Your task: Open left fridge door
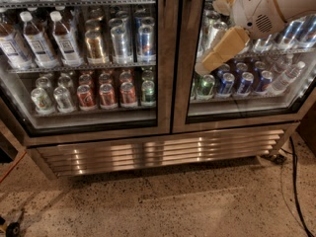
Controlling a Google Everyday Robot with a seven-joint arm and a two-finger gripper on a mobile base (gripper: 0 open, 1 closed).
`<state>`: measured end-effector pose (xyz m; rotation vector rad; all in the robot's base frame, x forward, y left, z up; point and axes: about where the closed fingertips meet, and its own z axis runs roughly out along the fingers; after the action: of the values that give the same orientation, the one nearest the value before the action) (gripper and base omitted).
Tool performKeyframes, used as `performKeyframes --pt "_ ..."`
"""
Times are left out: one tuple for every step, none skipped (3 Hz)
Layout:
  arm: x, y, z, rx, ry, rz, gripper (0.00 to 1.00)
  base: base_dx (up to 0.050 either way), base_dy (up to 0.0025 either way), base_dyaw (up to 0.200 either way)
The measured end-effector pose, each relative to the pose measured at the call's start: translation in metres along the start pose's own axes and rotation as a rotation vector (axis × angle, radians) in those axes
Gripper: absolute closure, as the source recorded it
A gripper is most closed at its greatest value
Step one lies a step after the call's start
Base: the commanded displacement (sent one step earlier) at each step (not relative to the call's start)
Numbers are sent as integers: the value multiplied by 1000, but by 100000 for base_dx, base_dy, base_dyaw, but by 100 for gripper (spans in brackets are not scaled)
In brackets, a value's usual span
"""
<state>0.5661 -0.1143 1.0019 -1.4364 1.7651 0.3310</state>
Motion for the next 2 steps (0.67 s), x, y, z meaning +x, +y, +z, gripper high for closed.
performKeyframes --pt "6 16 41 -107 -31 53 0 0 0 0" --pt "3 21 68 -161 -79 74 0 0 0 0"
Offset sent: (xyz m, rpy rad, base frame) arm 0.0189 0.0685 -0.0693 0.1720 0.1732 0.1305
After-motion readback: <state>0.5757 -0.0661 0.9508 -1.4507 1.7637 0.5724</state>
